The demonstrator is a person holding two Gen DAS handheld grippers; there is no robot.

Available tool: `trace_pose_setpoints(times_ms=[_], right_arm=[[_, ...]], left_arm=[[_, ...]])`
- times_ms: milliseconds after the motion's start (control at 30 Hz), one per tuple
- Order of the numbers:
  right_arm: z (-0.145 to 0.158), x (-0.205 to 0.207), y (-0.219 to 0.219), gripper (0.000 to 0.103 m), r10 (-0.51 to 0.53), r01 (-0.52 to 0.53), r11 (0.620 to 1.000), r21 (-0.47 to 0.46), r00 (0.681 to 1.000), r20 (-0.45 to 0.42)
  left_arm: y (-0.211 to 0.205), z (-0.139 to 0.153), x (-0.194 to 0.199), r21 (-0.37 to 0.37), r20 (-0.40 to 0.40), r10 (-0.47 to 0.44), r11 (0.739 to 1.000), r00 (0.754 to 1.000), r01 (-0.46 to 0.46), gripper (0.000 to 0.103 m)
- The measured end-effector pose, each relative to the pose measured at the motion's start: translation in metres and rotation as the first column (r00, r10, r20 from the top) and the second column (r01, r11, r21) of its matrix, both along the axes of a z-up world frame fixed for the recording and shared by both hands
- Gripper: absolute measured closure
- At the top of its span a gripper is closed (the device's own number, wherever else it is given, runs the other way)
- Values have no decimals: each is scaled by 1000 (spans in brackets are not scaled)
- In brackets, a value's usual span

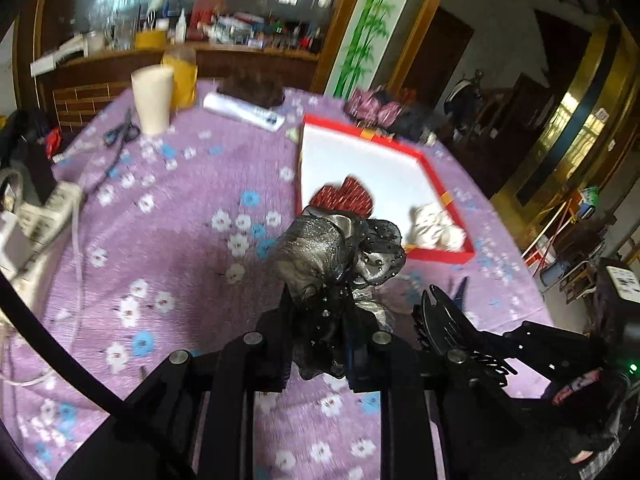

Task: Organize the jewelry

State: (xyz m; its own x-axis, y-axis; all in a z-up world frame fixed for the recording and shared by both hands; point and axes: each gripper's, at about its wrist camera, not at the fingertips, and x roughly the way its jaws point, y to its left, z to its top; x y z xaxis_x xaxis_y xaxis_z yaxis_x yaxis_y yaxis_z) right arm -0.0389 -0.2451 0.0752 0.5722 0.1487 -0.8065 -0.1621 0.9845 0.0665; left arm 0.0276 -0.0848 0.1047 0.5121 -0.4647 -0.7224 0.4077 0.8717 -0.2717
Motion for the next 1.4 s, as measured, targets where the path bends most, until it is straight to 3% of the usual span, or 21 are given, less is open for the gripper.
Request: trace_pose_setpoints(times_ms=[167, 300, 467, 567, 733, 900, 1167, 1400], right_arm=[[30, -23, -5, 60, -20, 19, 1000, 17, 999, 50], [59, -34, -19, 60, -51, 48, 998, 35, 994, 94], [93, -17, -47, 60, -99, 91, 994, 63, 986, 131], [103, 18, -68, 60, -117, 111, 992, 51, 983, 138], [85, 99, -107, 60, -157, 153, 986, 61, 984, 84], [32, 163, -144, 60, -220, 223, 960, 169, 975, -35], [-19, 191, -139, 60, -193, 228, 942, 247, 968, -159], [-34, 205, -129, 60, -177, 230, 936, 266, 962, -210]], left_arm=[[6, 40, -21, -9, 66, -11, 1000, 998, 11, 85], [-1, 73, -19, 30, 115, -10, 1000, 993, 7, 84], [-25, 103, 16, 115, 168, -6, 993, 986, -14, 84], [-47, 106, 51, 162, 184, -7, 986, 983, -23, 84], [-107, 74, 142, 224, 129, -20, 975, 991, -10, 84], [-154, 24, 210, 224, 32, -12, 975, 999, 4, 84], [-198, -49, 268, 275, -91, 1, 961, 996, 24, 83], [-192, -57, 287, 253, -119, 32, 968, 992, 0, 71]])
